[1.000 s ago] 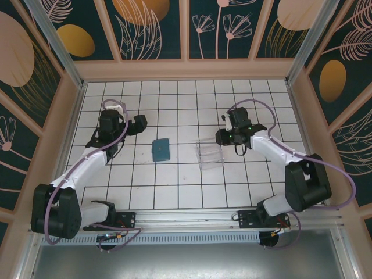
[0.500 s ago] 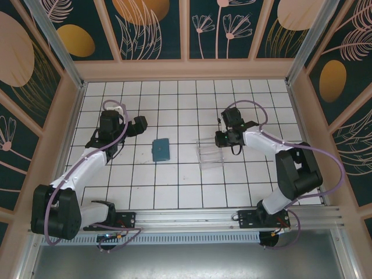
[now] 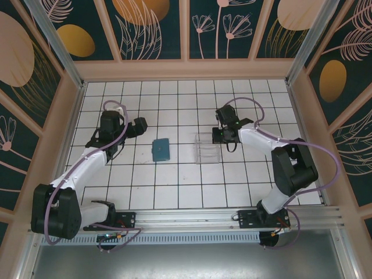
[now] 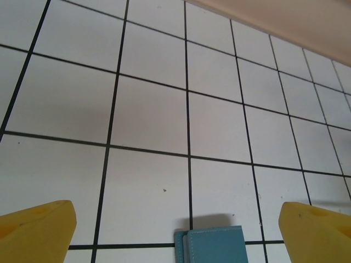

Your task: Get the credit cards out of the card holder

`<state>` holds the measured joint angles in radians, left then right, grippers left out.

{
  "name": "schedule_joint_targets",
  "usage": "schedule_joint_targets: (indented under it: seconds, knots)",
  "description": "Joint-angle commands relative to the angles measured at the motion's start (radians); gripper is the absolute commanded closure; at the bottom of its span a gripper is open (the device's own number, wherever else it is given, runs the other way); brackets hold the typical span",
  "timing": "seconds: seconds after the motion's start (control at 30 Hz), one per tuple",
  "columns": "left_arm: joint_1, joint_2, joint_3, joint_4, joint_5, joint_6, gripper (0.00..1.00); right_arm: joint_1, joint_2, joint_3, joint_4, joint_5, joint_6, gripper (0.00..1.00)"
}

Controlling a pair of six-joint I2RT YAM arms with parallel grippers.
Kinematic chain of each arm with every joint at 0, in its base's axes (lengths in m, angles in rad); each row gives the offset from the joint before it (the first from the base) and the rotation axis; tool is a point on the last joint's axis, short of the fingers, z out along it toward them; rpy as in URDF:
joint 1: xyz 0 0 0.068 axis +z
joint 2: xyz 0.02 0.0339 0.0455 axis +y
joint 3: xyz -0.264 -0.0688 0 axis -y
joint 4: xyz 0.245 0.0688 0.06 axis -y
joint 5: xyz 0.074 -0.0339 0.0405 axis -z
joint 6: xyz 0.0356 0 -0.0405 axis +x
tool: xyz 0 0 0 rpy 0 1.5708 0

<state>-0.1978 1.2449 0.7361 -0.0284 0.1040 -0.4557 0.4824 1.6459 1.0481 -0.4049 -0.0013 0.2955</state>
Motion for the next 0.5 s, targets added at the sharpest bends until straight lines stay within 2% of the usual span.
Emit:
schedule_joint_targets:
  seconds: [0.0, 0.23, 0.47]
  knots:
    - [-0.019, 0.050, 0.046, -0.060, -0.016, -0.010, 0.06, 0.017, 0.058, 0.085, 0.015, 0.065, 0.084, 0.97]
    - [-0.121, 0.247, 0.188, -0.217, -0.107, 0.029, 0.09, 0.036, 0.208, 0.285, -0.018, 0.142, 0.084, 0.97]
    - [-0.240, 0.454, 0.349, -0.309, -0.141, 0.024, 0.11, 0.039, 0.342, 0.461, -0.087, 0.177, 0.032, 0.97]
